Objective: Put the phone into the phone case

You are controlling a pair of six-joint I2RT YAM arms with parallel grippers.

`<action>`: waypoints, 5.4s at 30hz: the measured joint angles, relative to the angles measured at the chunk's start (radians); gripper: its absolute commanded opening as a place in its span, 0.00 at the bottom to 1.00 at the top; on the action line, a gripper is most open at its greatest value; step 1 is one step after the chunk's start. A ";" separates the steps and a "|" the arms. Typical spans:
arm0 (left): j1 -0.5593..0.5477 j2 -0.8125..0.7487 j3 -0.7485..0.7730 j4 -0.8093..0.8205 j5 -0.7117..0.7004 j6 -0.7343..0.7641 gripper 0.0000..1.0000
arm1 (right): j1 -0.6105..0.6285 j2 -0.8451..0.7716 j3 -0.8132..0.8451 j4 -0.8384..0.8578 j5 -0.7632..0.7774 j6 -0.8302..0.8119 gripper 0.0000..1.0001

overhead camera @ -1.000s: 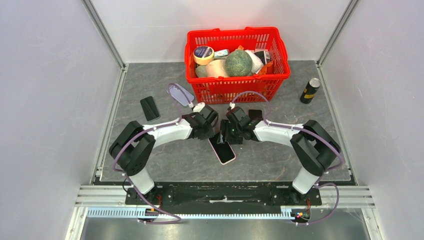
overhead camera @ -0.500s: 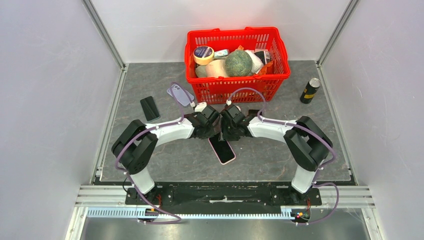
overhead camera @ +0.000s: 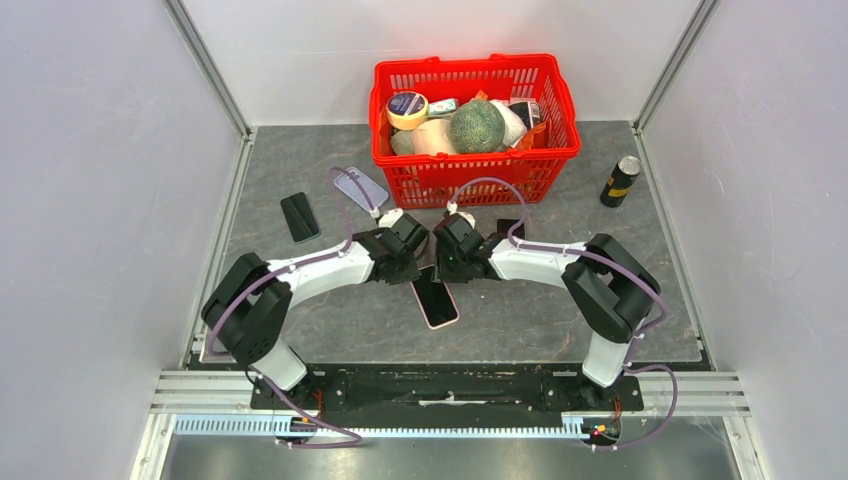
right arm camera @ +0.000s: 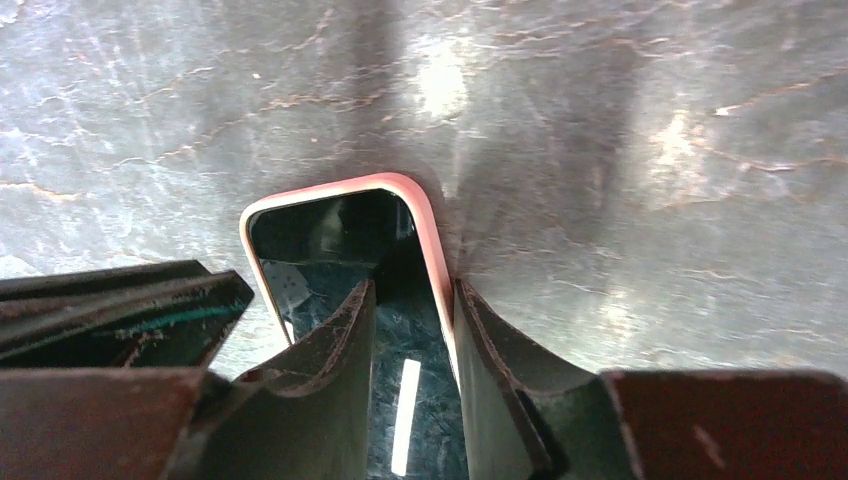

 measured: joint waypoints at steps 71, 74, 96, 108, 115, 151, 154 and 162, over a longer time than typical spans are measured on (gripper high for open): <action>0.088 -0.378 -0.159 -0.027 0.093 0.013 0.49 | 0.199 -0.120 -0.058 -0.143 0.046 -0.042 0.97; 0.095 -0.385 -0.169 -0.026 0.097 0.018 0.49 | 0.211 -0.101 -0.035 -0.144 0.045 -0.047 0.97; 0.125 -0.395 -0.204 -0.024 0.135 0.033 0.49 | 0.333 0.044 0.129 -0.311 0.263 -0.063 0.72; 0.130 -0.401 -0.218 -0.013 0.149 0.039 0.49 | 0.266 0.026 0.112 -0.321 0.247 -0.043 0.36; 0.131 -0.402 -0.226 -0.010 0.153 0.045 0.49 | 0.066 -0.013 0.063 -0.313 0.236 -0.051 0.36; 0.183 -0.401 -0.199 -0.029 0.147 0.051 0.56 | -0.136 -0.243 0.019 -0.266 0.164 -0.179 0.97; 0.248 -0.390 -0.159 -0.040 0.119 0.050 0.64 | -0.137 -0.341 -0.051 -0.230 0.141 -0.176 0.97; 0.481 -0.245 -0.016 -0.056 0.037 0.048 0.69 | -0.139 -0.484 -0.222 -0.158 0.104 -0.180 0.97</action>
